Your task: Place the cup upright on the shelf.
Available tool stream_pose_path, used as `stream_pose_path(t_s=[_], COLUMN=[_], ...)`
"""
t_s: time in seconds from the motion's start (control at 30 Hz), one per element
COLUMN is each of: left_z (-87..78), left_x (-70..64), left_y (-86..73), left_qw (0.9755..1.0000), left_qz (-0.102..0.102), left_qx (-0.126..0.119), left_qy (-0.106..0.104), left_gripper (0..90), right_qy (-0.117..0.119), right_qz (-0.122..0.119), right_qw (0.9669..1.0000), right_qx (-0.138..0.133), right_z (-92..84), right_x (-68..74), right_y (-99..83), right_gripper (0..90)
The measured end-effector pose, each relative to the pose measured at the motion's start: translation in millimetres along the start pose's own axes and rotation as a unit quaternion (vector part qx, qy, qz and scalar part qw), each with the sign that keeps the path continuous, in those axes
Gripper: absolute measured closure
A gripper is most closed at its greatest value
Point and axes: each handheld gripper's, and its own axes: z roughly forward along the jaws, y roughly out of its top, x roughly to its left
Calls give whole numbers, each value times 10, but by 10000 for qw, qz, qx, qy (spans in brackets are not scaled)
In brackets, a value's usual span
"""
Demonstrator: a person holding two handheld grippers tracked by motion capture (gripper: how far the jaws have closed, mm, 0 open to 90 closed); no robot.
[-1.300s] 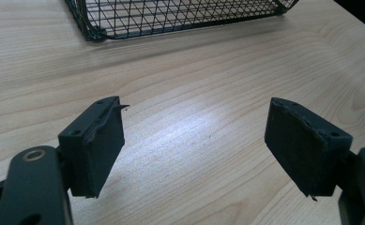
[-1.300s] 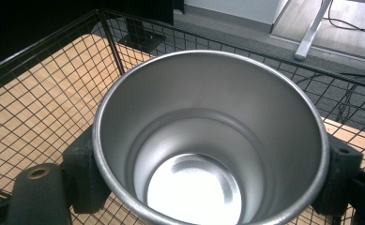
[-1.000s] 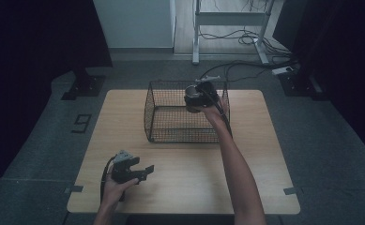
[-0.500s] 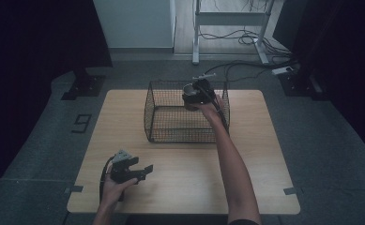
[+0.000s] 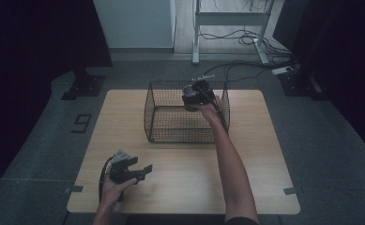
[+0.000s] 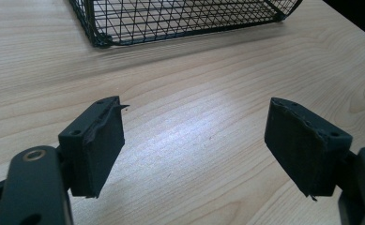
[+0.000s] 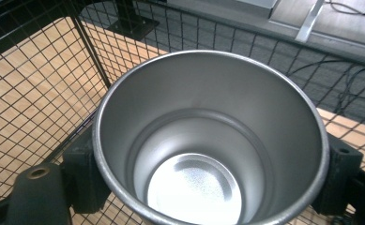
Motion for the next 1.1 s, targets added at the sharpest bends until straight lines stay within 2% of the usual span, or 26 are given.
stream_pose_path(t_s=[0.13,0.27,0.47,0.7,1.1], left_z=[12,18,38,25,8], left_x=[19,8,-16,-3,25], left_y=[-7,-8,-9,-7,-12], left_qw=[10000,10000,10000,10000,10000], left_qz=[-9,-5,36,24,-16], left_qx=[34,23,62,43,11], left_qy=[18,2,-16,-15,11], left_gripper=[204,204,204,204,204], right_qy=[-24,-8,-38,-16,15], right_qz=[-136,-87,-190,-164,-139], right_qw=[9998,9997,9993,9993,9984], right_qx=[128,208,305,344,544], right_z=[102,171,206,236,390], right_x=[30,21,27,-8,-10], right_y=[-43,-75,-90,-114,-193], right_gripper=[185,185,185,185,185])
